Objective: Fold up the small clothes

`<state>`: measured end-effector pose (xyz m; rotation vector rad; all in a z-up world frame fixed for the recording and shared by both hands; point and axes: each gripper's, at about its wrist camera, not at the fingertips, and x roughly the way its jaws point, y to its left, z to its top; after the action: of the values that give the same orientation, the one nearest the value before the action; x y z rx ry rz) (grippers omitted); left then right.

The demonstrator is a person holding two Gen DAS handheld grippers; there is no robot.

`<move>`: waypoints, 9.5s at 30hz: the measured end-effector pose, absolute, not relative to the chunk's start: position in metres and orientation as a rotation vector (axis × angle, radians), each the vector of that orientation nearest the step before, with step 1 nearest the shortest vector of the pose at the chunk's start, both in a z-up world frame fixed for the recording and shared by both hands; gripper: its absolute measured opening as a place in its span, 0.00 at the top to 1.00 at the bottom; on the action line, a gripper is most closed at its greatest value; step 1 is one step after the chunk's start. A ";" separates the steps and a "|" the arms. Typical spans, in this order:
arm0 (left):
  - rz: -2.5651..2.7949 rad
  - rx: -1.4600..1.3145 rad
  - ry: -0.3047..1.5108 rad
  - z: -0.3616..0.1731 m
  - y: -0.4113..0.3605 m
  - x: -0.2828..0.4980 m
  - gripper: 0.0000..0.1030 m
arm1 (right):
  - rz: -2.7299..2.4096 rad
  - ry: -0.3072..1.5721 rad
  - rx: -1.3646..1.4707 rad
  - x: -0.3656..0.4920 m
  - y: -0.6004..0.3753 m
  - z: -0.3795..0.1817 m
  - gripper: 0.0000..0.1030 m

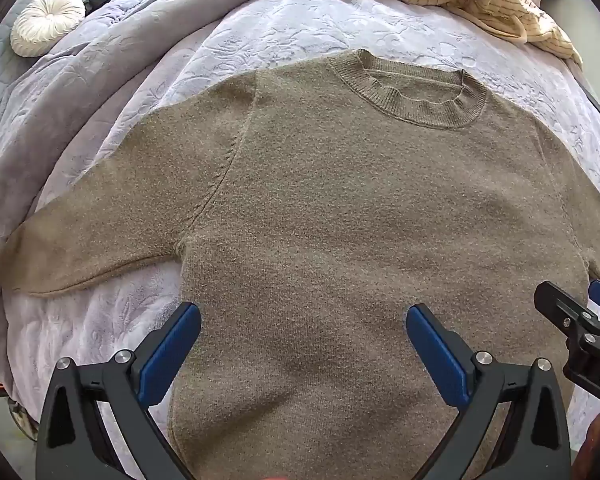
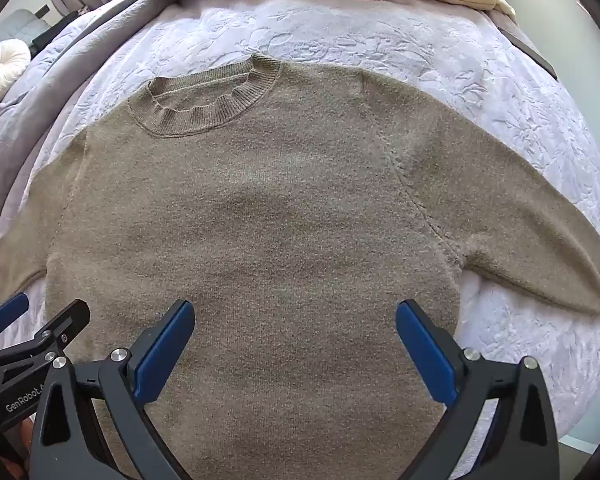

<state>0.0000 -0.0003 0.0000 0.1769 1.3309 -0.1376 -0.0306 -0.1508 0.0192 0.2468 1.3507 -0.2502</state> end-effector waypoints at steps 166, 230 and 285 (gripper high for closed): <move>-0.492 0.155 0.942 -0.019 0.029 0.025 0.78 | -0.061 1.411 0.439 -0.069 -0.107 -0.009 0.01; -0.231 -0.044 1.172 -0.017 0.214 0.077 0.01 | -0.093 1.063 0.873 0.034 -0.234 -0.067 0.93; -0.182 -0.056 1.179 -0.025 0.172 0.116 0.90 | -0.244 1.037 1.039 -0.017 -0.244 -0.056 0.91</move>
<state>0.1162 0.1723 -0.0254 -0.0556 1.1790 -0.1817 -0.0173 -0.2440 -0.0564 1.0387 1.0366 -0.2438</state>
